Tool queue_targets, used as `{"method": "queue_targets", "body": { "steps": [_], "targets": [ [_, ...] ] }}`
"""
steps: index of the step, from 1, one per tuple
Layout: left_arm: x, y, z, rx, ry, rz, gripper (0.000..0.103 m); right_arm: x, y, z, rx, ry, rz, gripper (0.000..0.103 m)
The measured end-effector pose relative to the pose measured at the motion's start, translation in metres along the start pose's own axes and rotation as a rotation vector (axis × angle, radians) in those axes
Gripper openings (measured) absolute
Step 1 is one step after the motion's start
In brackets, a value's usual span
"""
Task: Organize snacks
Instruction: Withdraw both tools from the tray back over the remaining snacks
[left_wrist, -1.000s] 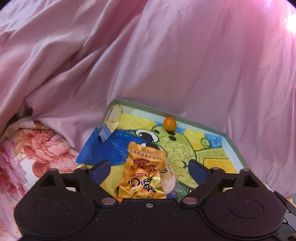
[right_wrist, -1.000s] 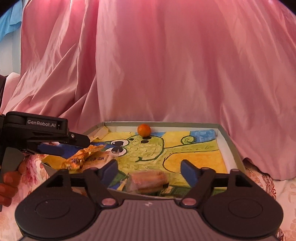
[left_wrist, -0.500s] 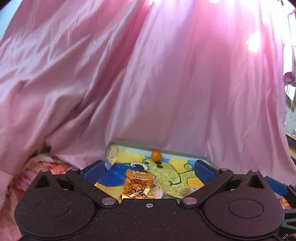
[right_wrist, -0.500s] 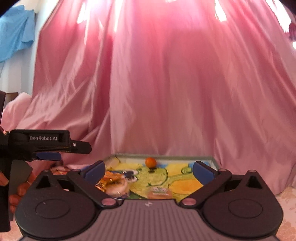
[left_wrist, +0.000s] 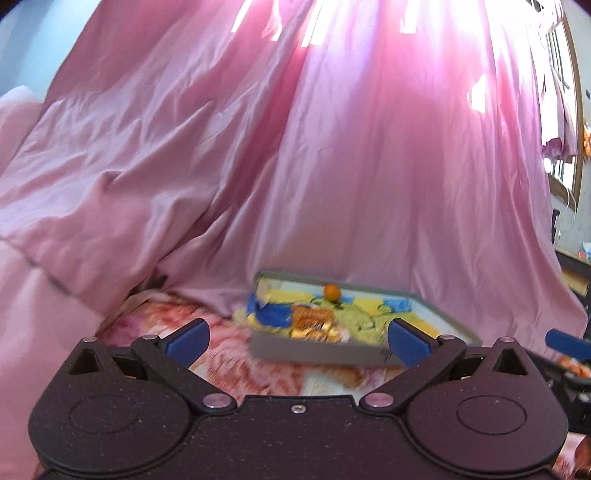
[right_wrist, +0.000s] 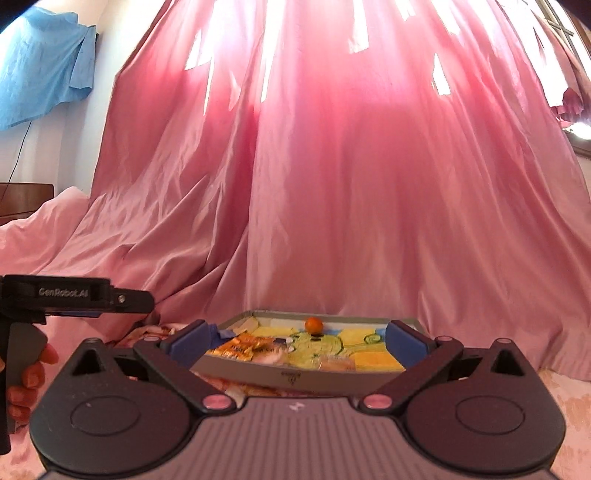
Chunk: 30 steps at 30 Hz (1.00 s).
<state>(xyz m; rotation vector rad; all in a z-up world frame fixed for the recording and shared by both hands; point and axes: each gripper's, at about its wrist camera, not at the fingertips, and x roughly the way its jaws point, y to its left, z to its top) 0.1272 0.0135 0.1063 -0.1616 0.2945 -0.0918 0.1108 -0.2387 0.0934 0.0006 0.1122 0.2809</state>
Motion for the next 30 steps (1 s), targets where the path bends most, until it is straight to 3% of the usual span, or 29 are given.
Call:
{"method": "queue_targets", "body": {
  "steps": [11, 18, 25, 30],
  "targets": [
    [-0.031, 0.025, -0.058, 0.025, 0.124, 0.027, 0.102, -0.032, 0.018, -0.043, -0.006, 0.121, -0.018, 0.103],
    [-0.023, 0.027, -0.091, 0.047, 0.259, -0.007, 0.102, -0.037, 0.020, -0.082, 0.032, 0.269, -0.060, 0.103],
    [-0.015, 0.017, -0.116, 0.100, 0.343, -0.056, 0.102, -0.031, 0.010, -0.113, 0.103, 0.413, -0.111, 0.103],
    [-0.009, 0.014, -0.127, 0.114, 0.384, -0.072, 0.102, -0.026, 0.005, -0.123, 0.121, 0.465, -0.128, 0.103]
  ]
}}
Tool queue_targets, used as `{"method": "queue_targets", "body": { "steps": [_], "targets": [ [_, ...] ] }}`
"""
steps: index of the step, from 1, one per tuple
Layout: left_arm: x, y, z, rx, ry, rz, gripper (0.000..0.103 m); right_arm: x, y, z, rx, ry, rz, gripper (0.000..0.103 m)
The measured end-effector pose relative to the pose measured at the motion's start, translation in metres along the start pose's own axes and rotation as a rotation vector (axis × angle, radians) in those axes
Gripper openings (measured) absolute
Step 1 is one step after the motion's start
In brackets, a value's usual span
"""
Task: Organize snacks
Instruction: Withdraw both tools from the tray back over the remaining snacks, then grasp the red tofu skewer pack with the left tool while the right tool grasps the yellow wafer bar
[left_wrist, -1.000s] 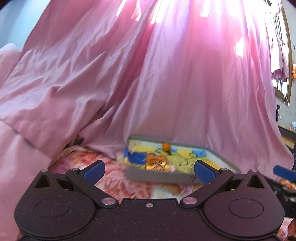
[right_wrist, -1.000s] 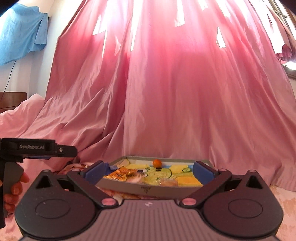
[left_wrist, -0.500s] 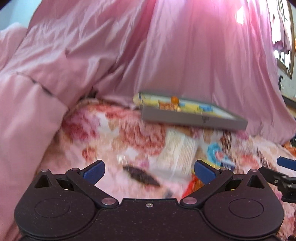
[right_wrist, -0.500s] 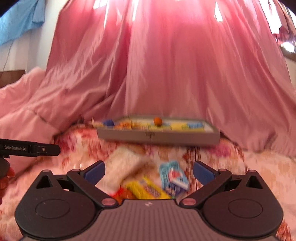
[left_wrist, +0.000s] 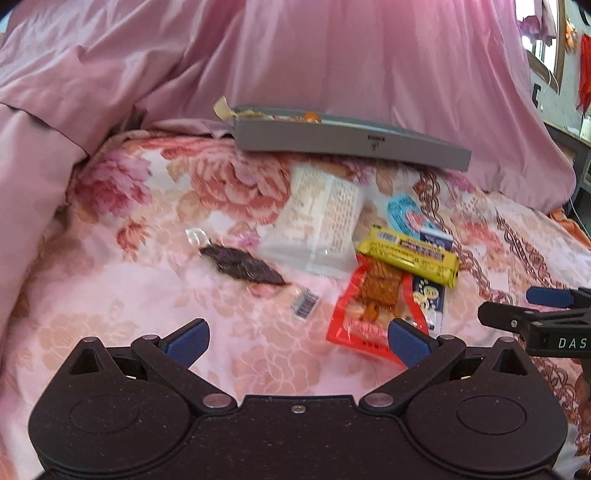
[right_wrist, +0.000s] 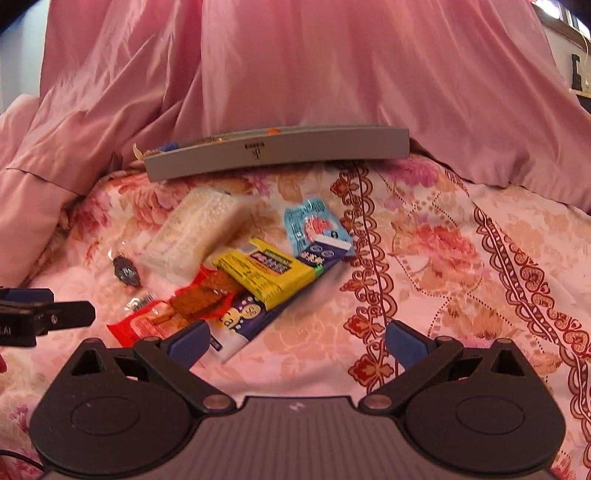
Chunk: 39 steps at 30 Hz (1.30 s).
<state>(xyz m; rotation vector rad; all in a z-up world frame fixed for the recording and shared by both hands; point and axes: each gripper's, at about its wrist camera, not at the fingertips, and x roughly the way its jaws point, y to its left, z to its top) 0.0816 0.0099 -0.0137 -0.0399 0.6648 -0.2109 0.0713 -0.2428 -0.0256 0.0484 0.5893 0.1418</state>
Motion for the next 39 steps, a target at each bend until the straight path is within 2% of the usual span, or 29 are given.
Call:
{"method": "queue_targets", "body": {
  "steps": [11, 15, 21, 24, 27, 34, 39],
  "targets": [
    [0.010, -0.002, -0.005, 0.002, 0.037, -0.009, 0.102, 0.008, 0.002, -0.006, -0.047, 0.033, -0.003, 0.103],
    [0.012, -0.007, -0.005, 0.015, 0.023, -0.065, 0.102, 0.008, 0.001, -0.007, -0.050, 0.030, -0.002, 0.103],
    [0.024, -0.024, -0.003, 0.112, -0.013, -0.147, 0.102, 0.006, -0.002, -0.010, -0.080, 0.014, -0.007, 0.103],
    [0.034, -0.034, 0.001, 0.164, 0.001, -0.176, 0.102, 0.008, -0.005, -0.001, -0.107, -0.009, -0.003, 0.103],
    [0.050, -0.042, 0.005, 0.210, 0.041, -0.192, 0.102, 0.017, -0.007, 0.017, -0.157, -0.027, 0.021, 0.103],
    [0.079, -0.053, 0.018, 0.284, 0.091, -0.195, 0.102, 0.060, -0.003, 0.057, -0.276, -0.003, 0.159, 0.103],
    [0.089, -0.059, 0.022, 0.343, 0.119, -0.201, 0.102, 0.087, 0.004, 0.065, -0.338, 0.037, 0.221, 0.094]
  ]
}}
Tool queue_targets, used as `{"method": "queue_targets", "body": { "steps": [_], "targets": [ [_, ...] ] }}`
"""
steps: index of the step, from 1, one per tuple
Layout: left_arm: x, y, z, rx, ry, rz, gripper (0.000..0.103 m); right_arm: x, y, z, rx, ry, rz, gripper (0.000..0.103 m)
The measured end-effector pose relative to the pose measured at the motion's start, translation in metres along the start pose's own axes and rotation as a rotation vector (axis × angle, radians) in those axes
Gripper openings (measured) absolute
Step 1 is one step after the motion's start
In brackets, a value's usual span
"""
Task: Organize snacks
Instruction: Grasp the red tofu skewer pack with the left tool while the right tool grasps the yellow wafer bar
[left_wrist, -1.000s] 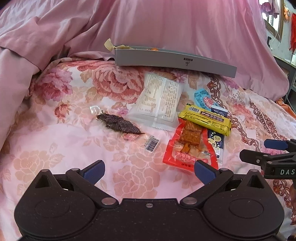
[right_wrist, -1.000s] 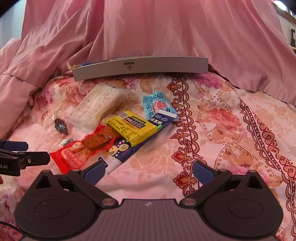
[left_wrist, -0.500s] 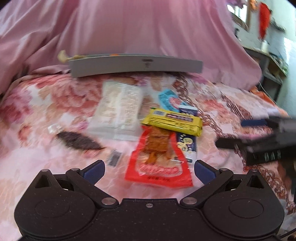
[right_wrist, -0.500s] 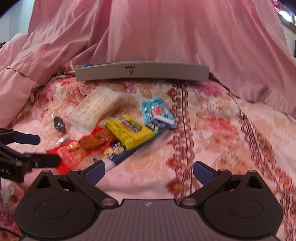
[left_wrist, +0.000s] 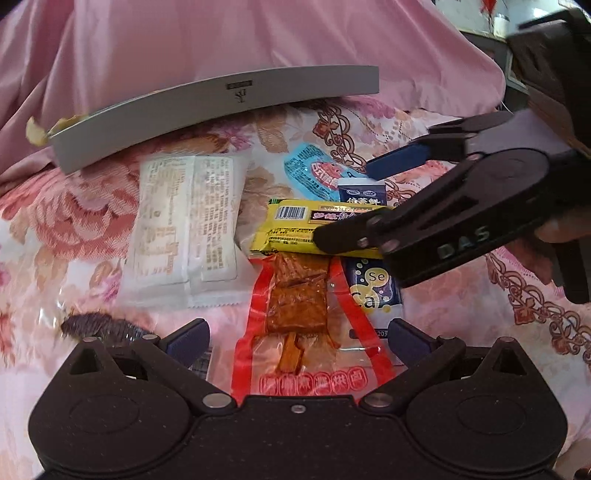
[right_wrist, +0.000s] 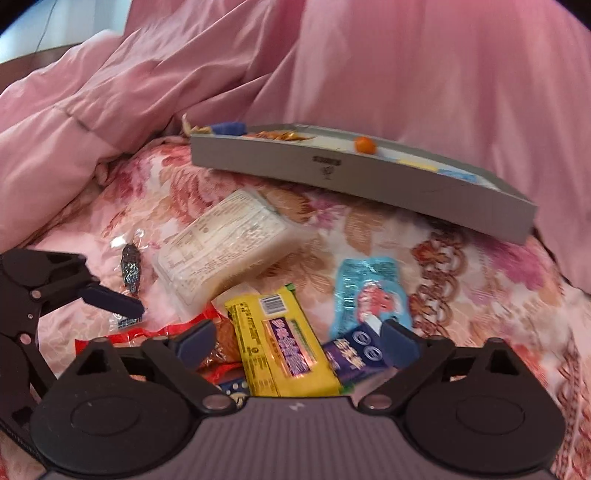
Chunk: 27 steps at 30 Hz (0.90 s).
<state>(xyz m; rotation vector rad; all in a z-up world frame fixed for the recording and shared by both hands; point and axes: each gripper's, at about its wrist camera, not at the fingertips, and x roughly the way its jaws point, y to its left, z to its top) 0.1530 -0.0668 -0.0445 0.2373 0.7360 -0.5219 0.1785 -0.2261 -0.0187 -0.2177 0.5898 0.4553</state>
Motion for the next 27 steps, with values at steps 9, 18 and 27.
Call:
{"method": "queue_targets", "body": {
  "steps": [9, 18, 27],
  "targets": [
    [-0.001, 0.006, 0.004, -0.027, 0.026, -0.035, 0.078, 0.017, 0.004, -0.009, -0.037, 0.058, 0.037, 0.079],
    [-0.017, 0.013, -0.006, -0.122, 0.056, -0.037, 0.072, 0.000, -0.003, -0.019, 0.017, 0.047, 0.020, 0.055],
    [-0.052, 0.023, -0.038, -0.217, 0.097, -0.017, 0.073, -0.025, 0.002, -0.038, 0.144, 0.065, 0.005, 0.053]
  ]
}}
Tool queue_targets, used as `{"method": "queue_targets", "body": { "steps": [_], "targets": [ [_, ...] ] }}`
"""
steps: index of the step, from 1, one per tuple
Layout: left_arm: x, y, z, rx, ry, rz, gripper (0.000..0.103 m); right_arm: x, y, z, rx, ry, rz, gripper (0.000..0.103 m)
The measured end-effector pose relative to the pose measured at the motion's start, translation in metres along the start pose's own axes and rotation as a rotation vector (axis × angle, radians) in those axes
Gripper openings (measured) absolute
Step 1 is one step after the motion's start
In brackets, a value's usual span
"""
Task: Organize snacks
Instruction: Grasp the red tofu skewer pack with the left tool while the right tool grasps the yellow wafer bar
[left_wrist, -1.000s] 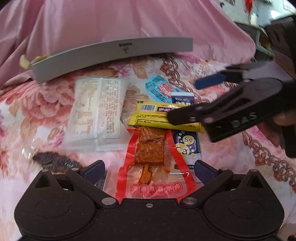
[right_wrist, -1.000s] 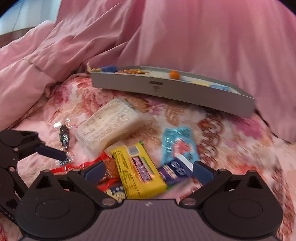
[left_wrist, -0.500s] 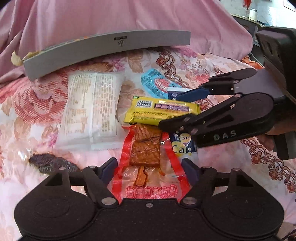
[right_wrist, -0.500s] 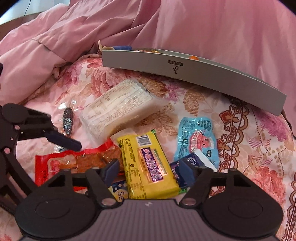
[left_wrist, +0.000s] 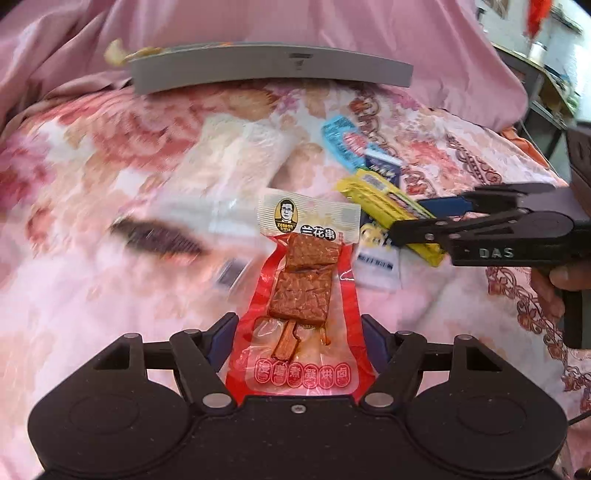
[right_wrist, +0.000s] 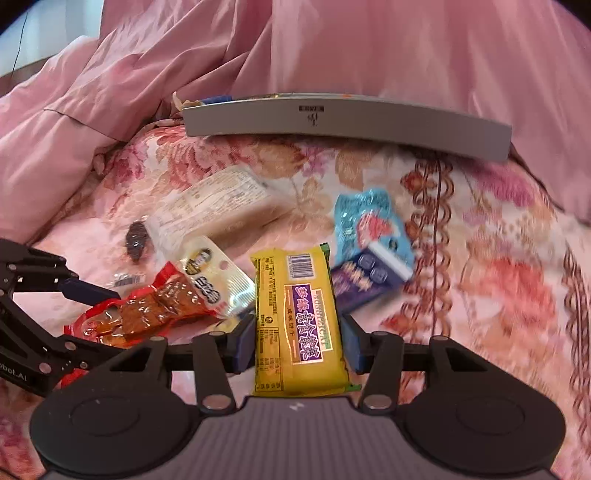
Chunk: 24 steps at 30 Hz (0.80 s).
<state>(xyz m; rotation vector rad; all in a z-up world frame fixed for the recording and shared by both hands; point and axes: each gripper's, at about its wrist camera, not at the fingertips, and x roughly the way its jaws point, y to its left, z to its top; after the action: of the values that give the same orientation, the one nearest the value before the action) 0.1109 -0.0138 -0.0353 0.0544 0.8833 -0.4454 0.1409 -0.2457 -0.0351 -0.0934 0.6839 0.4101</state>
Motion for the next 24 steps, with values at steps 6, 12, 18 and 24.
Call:
{"method": "queue_targets", "body": {
  "steps": [6, 12, 18, 24],
  "targets": [
    [-0.019, 0.012, -0.014, -0.100, 0.010, 0.018, 0.074, -0.016, 0.015, -0.011, 0.067, 0.003, 0.020, 0.053],
    [-0.020, 0.010, -0.020, -0.091, -0.008, 0.023, 0.077, -0.029, 0.035, -0.026, 0.106, 0.011, 0.036, 0.053],
    [-0.017, 0.011, -0.020, -0.051, -0.039, -0.011, 0.088, -0.035, 0.055, -0.037, 0.047, -0.010, -0.006, 0.057],
    [-0.003, 0.005, -0.017, 0.025, -0.049, -0.032, 0.094, -0.032, 0.065, -0.042, -0.013, -0.030, -0.028, 0.070]
  ]
}}
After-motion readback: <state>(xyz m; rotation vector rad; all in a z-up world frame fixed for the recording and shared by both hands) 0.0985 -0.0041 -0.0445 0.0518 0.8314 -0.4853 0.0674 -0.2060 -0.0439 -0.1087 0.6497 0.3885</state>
